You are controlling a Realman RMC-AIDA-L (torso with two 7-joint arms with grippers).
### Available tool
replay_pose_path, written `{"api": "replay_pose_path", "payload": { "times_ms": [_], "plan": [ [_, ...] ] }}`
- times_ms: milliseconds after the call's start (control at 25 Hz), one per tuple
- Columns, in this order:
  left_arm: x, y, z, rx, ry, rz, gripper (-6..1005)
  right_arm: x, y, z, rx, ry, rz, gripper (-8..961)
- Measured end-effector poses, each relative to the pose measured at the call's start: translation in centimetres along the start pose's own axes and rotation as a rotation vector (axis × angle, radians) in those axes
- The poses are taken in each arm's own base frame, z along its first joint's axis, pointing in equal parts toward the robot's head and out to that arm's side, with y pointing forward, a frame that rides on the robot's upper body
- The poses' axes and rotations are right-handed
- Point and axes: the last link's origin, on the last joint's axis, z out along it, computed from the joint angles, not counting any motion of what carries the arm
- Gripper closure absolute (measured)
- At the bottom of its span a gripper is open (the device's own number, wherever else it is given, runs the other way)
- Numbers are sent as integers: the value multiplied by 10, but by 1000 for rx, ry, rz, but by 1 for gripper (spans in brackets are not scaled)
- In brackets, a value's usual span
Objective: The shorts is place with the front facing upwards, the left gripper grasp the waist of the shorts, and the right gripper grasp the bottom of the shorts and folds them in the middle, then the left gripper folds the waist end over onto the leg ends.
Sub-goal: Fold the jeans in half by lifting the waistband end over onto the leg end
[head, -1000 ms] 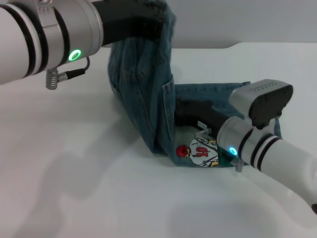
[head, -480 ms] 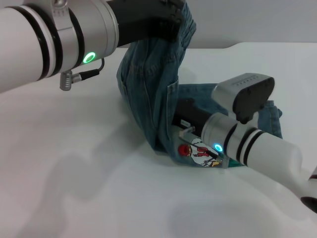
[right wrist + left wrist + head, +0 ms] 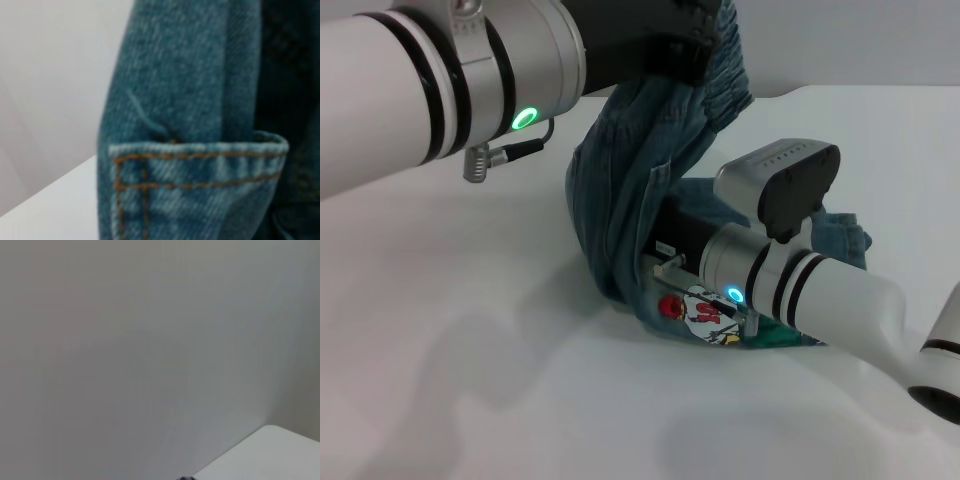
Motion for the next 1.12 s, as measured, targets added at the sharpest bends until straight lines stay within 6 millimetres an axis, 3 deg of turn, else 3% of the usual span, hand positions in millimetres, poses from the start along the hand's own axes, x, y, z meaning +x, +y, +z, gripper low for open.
{"api": "replay_pose_path", "payload": {
  "times_ms": [400,800,1120],
  "plan": [
    [4,8,3,-24,14,15,910,0,5,3,-21,18,-12,954],
    [4,11,4,-32,15,25,904,18,-49,-29,175,-4,79,954],
    [0,11,3,-30,11,21,899,13,-92,-55,331,-89,87,954]
  ]
}}
